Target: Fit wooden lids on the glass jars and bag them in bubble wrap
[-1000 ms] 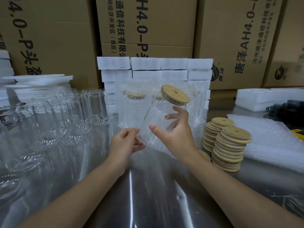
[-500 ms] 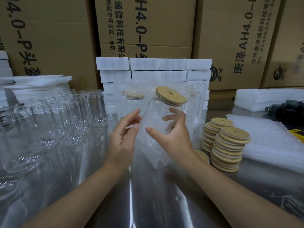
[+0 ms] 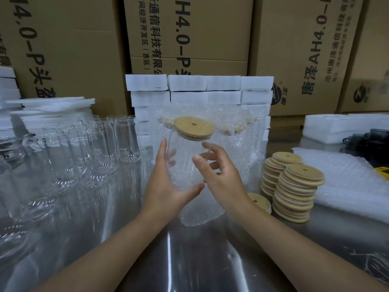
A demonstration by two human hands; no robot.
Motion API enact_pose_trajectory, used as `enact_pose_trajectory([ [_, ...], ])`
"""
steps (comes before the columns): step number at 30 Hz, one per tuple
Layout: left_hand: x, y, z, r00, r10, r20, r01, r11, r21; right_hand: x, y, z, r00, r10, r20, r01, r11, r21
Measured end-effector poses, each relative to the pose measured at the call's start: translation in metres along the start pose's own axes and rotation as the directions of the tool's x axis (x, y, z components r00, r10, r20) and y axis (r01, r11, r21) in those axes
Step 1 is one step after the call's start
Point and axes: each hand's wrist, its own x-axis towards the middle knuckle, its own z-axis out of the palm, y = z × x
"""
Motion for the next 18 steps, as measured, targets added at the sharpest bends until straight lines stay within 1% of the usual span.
enact_pose_trajectory([
  [2,0.0,0.0,0.002,0.997,-0.037,-0.064,0.033,0.997,-0.072,0.0,-0.001,-0.001,0.999,-0.01,0.045,0.008,0.999,0.041],
  [5,0.001,0.005,0.002,0.986,-0.073,-0.15,0.044,0.982,-0.186,-0.001,-0.004,0.0,0.998,-0.03,0.052,0.026,0.997,0.071],
  [7,0.001,0.009,0.001,0.977,-0.103,-0.187,0.044,0.954,-0.295,-0.002,-0.004,-0.001,0.994,-0.001,0.106,-0.01,0.995,0.099],
  [10,0.002,0.015,-0.003,0.962,-0.147,-0.229,0.038,0.905,-0.423,-0.003,0.0,0.0,0.971,0.064,0.231,-0.091,0.99,0.108],
  [12,0.003,0.019,-0.005,0.957,-0.184,-0.226,0.051,0.869,-0.491,-0.003,0.003,0.001,0.935,0.134,0.327,-0.169,0.982,0.081],
  [14,0.004,0.022,-0.008,0.954,-0.221,-0.205,0.084,0.848,-0.524,-0.004,0.008,0.003,0.9,0.174,0.4,-0.179,0.984,-0.027],
  [15,0.003,0.023,-0.009,0.956,-0.218,-0.199,0.091,0.859,-0.505,-0.005,0.009,0.003,0.89,0.183,0.417,-0.168,0.983,-0.073],
  [16,0.004,0.023,-0.009,0.961,-0.201,-0.19,0.088,0.873,-0.48,-0.006,0.01,0.003,0.888,0.183,0.422,-0.163,0.983,-0.084],
  [18,0.004,0.024,-0.009,0.977,-0.169,-0.127,0.086,0.867,-0.491,-0.005,0.012,0.002,0.898,0.158,0.41,-0.167,0.986,-0.015],
])
